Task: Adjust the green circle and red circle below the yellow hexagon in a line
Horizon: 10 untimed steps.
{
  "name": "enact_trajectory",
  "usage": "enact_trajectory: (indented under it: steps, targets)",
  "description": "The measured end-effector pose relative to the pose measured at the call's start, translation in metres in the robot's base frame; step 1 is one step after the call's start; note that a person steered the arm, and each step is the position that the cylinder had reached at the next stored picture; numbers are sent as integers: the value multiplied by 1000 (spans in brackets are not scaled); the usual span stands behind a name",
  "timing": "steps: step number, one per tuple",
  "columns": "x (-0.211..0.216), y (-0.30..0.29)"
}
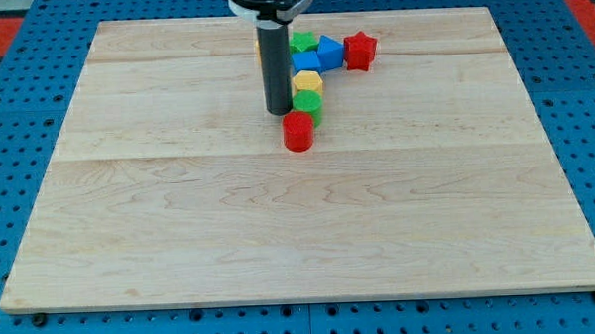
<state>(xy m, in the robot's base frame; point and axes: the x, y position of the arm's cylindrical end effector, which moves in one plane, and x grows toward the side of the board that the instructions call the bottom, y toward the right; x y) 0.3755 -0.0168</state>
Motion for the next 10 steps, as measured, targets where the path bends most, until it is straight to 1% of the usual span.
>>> enact_trajectory:
  steps: [1,2,3,4,5,6,8,9,10]
  targets:
    - [3,-8]
    - [15,-33]
    - [25,-36]
    - [39,-36]
    - [41,-14]
    - [44,-4]
    - [44,-5]
    - [-6,-18]
    - [-44,-25]
